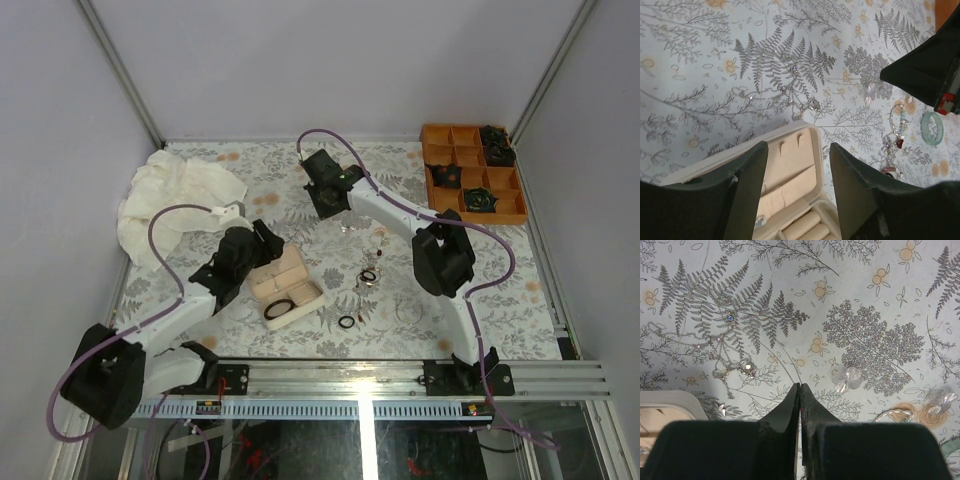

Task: Organize the mixed jewelry
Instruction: Pick up the jewelry from the center of the board.

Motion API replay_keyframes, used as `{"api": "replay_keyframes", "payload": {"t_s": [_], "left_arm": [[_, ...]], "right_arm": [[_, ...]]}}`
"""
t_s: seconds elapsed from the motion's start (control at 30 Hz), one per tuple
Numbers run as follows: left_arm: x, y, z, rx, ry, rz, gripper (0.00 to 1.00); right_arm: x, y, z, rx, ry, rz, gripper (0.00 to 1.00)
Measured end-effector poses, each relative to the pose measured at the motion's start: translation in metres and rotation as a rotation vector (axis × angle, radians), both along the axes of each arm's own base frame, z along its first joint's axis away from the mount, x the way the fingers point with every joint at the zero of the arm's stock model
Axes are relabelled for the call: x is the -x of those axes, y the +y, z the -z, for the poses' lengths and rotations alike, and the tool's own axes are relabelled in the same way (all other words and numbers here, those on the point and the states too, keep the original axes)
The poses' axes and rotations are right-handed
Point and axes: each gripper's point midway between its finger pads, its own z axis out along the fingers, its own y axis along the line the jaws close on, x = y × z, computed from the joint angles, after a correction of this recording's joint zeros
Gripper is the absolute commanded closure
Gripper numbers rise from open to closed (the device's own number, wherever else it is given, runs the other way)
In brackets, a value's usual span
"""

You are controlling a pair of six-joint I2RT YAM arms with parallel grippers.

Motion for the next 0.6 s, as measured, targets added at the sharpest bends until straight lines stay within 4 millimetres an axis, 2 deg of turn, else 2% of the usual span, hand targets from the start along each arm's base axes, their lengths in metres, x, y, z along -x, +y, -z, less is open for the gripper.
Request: {"api": "replay_keyframes", "payload": {"t_s": [0.1, 0.33, 0.6], "left_arm": [[-0.014, -0.007, 0.0, -0.033, -0.003, 0.023, 0.48], [-0.045, -0.023, -0.023, -0.075, -0.118, 0.083, 0.51], [-0.058, -0.041, 0.007, -0.141, -0.122, 0.2, 0.55]], "right_arm": [[0.0, 0.0, 0.0, 0.0, 0.001, 0.0, 1.0], [0.0, 0.001, -0.002, -0.007, 0.002, -0.004, 1.0], [-0.005, 0.01, -0.021, -0.045, -0.02, -0.014, 1.0]]}}
